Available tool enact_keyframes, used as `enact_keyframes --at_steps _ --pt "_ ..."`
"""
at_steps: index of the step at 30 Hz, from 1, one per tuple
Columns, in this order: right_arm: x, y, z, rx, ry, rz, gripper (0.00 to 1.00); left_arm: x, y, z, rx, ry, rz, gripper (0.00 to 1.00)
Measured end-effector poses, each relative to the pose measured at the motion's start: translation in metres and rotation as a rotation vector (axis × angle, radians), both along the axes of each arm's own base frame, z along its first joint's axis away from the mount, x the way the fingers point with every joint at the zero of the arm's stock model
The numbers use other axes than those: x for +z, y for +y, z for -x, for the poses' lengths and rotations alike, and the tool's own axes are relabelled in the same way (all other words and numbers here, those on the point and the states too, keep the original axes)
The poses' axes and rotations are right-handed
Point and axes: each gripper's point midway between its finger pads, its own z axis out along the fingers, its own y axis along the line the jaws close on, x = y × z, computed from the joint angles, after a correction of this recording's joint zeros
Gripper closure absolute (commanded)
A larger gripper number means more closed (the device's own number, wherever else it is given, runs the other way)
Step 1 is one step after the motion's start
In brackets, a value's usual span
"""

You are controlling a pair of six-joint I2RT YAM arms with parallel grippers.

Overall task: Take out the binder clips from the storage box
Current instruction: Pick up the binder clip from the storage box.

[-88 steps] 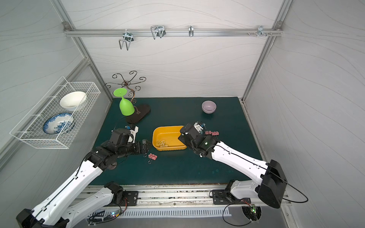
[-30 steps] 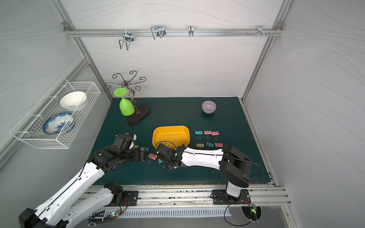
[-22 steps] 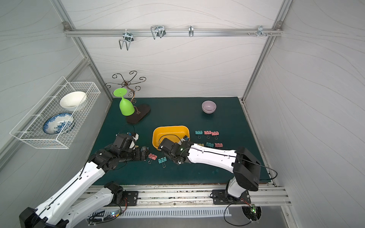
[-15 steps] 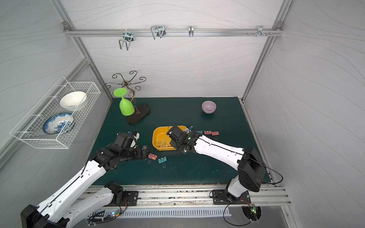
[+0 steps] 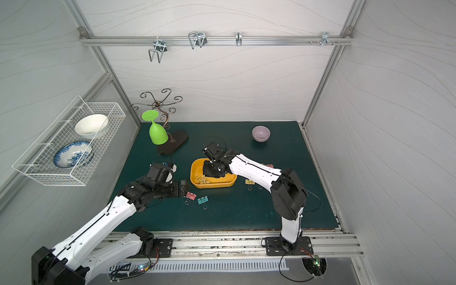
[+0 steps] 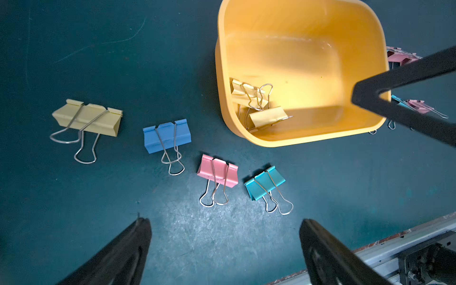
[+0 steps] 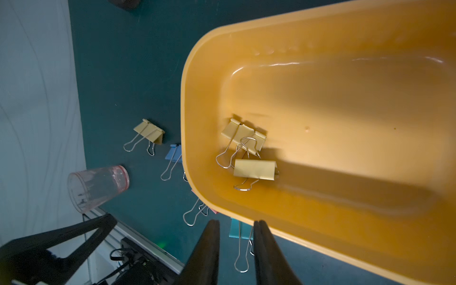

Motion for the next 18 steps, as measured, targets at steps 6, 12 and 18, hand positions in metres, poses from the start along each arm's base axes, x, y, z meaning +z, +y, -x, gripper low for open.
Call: enact_keyframes --at_steps 6,12,18 --pt "-0.02 0.014 0.01 0.144 0.055 0.016 0.65 0.002 0.003 -0.001 0.009 -0.014 -0.01 0.02" --pt "-0.032 0.024 0.011 0.219 0.083 0.016 0.62 0.002 0.003 -0.001 0.01 -0.017 -0.01 0.02" --pt "-0.043 0.024 0.012 0.268 0.092 0.04 0.62 0.004 0.004 -0.002 0.012 -0.023 -0.011 0.02"
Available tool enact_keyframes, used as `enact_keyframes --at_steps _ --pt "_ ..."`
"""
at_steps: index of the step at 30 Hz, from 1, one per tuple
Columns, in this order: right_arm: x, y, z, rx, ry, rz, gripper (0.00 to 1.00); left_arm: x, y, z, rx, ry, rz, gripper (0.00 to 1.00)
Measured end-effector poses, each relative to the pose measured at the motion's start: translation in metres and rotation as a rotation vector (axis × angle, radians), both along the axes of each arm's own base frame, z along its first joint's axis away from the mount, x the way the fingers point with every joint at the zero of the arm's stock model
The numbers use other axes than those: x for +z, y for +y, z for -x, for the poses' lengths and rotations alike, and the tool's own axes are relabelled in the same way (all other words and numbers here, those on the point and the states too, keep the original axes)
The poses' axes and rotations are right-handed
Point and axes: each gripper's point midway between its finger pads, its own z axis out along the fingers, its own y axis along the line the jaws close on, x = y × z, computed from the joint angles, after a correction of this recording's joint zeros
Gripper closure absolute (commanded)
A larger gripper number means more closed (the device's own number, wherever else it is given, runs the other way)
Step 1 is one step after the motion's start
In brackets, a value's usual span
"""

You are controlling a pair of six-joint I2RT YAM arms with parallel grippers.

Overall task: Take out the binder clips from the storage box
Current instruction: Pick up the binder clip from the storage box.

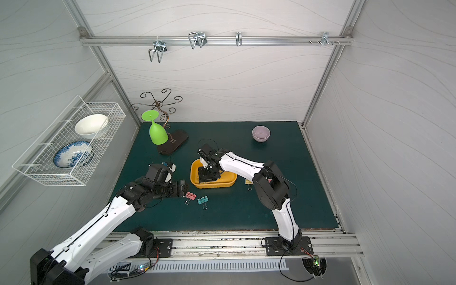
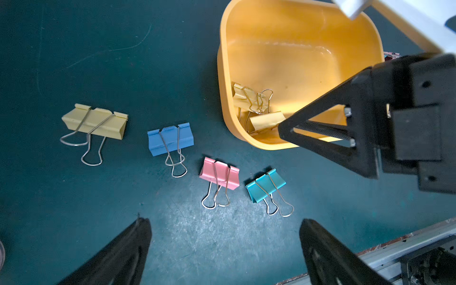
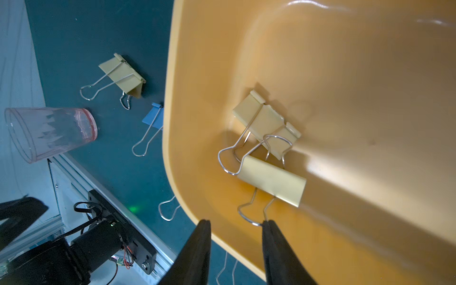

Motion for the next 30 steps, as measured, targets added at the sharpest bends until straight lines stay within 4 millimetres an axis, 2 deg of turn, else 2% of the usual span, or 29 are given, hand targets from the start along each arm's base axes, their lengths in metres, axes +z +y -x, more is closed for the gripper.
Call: enact_keyframes --at_steps 7,9,11,15,19,25,30 --pt "-0.006 -0.001 -0.001 0.048 -0.009 0.013 0.68 0.0 0.0 0.0 0.001 -0.003 -0.002 0.02" --pt "-0.009 -0.001 -0.002 0.056 -0.01 0.022 0.76 0.0 0.0 0.0 0.001 -0.003 -0.002 0.02" --pt "-0.012 -0.001 -0.003 0.066 -0.012 0.03 0.77 0.0 0.0 0.0 0.001 -0.003 -0.002 0.02" --pt "-0.015 -0.002 -0.007 0.075 -0.027 0.049 0.88 0.0 0.0 0.0 0.001 -0.003 -0.002 0.02" --pt "-0.014 -0.007 -0.016 0.069 -0.052 0.066 0.93 0.0 0.0 0.0 0.001 -0.003 -0.002 0.02" --pt "-0.014 -0.022 -0.031 0.031 -0.077 0.096 0.98 0.0 0.0 0.0 0.001 -0.001 -0.003 0.02" --pt "-0.005 -0.048 -0.04 -0.017 -0.105 0.122 1.0 -0.003 0.0 0.0 0.001 0.009 -0.007 0.02"
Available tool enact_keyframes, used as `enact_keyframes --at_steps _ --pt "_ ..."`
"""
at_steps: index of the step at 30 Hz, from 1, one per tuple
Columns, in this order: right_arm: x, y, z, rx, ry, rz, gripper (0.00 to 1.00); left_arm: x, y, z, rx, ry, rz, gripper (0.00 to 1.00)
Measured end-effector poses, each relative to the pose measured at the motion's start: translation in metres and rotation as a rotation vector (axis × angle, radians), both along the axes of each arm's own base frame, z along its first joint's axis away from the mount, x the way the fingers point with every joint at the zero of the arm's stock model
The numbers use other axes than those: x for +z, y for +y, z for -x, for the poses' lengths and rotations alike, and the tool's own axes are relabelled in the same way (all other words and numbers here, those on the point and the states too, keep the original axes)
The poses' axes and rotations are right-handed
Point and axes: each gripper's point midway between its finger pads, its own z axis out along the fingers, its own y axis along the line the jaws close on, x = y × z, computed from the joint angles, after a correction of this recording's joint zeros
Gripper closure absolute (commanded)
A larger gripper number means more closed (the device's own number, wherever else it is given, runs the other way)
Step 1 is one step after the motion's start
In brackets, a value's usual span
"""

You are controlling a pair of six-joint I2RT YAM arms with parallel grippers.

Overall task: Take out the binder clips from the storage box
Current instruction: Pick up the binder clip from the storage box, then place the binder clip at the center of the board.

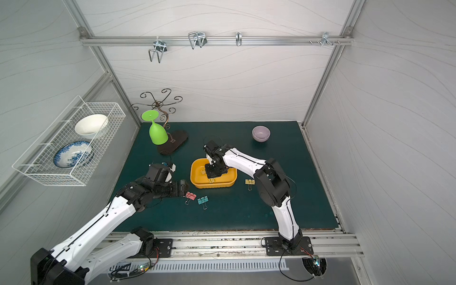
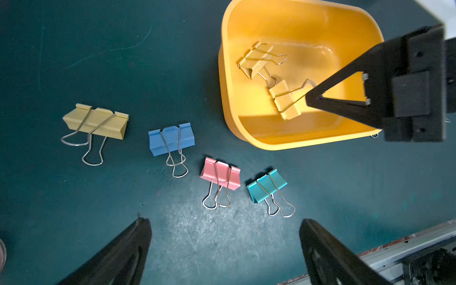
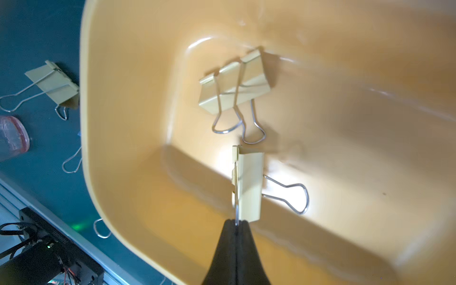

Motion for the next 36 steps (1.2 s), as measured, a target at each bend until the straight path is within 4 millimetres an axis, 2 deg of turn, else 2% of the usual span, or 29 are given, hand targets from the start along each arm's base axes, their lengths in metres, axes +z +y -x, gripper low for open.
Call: enact_keyframes --at_steps 6,12,16,20,23,26,29,33,36 --pt "0.02 -0.03 -0.006 -0.052 -0.038 -0.011 1.0 -0.001 0.0 0.0 0.0 0.003 -0.001 0.02" --pt "0.044 -0.036 -0.003 -0.03 -0.111 -0.065 1.0 0.0 -0.002 0.001 -0.008 0.006 0.01 0.02" --pt "0.069 -0.04 0.006 0.026 -0.222 -0.112 1.0 0.0 -0.003 0.001 -0.009 0.008 0.012 0.02" --pt "0.103 -0.038 0.032 0.187 -0.427 -0.146 1.0 0.0 -0.003 0.001 -0.009 0.005 0.013 0.02" --pt "0.116 -0.032 0.06 0.365 -0.566 -0.146 1.0 0.002 -0.003 0.001 -0.009 -0.003 0.017 0.02" --pt "0.11 -0.028 0.091 0.564 -0.657 -0.117 1.0 0.004 -0.003 0.001 -0.008 -0.009 0.021 0.02" --pt "0.087 -0.03 0.114 0.725 -0.689 -0.06 1.0 0.005 -0.003 0.0 -0.008 -0.014 0.024 0.02" --pt "0.052 -0.044 0.132 0.884 -0.688 0.028 1.0 0.005 -0.003 0.0 -0.007 -0.014 0.024 0.02" --pt "0.033 -0.053 0.14 0.972 -0.697 0.091 1.0 0.005 -0.003 0.0 -0.005 -0.014 0.025 0.02"
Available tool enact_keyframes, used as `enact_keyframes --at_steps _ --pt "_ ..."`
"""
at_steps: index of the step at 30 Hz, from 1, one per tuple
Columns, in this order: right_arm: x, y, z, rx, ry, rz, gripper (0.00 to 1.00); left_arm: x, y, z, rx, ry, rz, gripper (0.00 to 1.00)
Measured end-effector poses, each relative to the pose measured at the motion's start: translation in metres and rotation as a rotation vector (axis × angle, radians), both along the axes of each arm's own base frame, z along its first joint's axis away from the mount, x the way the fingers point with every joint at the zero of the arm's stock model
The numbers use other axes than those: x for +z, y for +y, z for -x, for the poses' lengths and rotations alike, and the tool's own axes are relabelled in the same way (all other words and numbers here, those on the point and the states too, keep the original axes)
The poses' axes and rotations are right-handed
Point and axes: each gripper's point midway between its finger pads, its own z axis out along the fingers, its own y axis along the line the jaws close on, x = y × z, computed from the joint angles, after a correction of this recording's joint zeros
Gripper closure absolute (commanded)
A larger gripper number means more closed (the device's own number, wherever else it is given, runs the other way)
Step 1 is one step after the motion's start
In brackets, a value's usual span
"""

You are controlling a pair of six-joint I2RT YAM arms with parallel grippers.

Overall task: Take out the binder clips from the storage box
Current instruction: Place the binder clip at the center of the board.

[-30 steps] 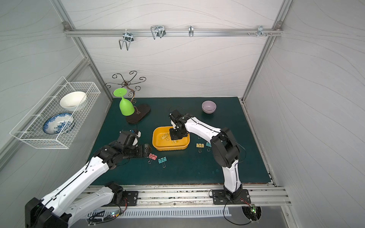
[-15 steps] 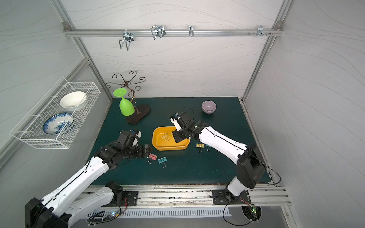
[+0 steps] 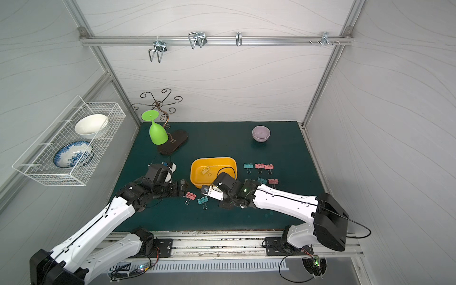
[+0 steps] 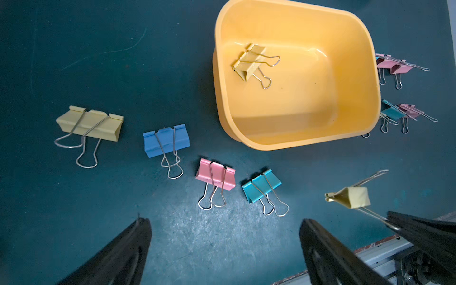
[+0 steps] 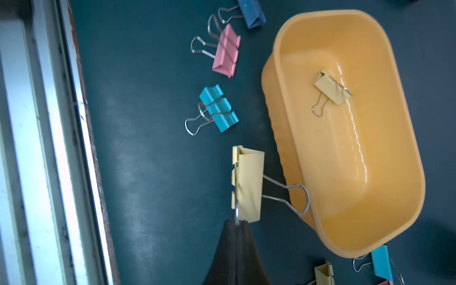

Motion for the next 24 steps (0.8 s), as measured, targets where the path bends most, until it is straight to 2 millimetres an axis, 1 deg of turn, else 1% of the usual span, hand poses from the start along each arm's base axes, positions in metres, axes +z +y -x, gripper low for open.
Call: enact_keyframes --at_steps 3,6,11,17,20,24 --pt "-0.011 -0.001 0.003 0.043 -0.038 0.049 1.0 0.0 0.0 0.0 0.001 0.0 0.0 0.02" --pt "-0.023 0.006 0.0 0.06 -0.081 0.085 1.0 0.0 0.0 0.0 0.002 0.001 -0.001 0.02" --pt "-0.039 0.019 -0.011 0.06 -0.165 0.111 1.0 -0.001 0.001 0.0 0.006 0.001 -0.004 0.02" --pt "-0.047 0.031 -0.03 0.031 -0.271 0.122 1.0 -0.001 0.002 -0.001 0.009 -0.001 -0.009 0.02" --pt "-0.051 0.031 -0.035 0.029 -0.302 0.138 1.0 -0.001 0.002 -0.001 0.01 -0.001 -0.01 0.02" --pt "-0.06 0.024 -0.03 0.043 -0.306 0.169 0.96 -0.001 0.003 -0.001 0.012 -0.003 -0.012 0.02"
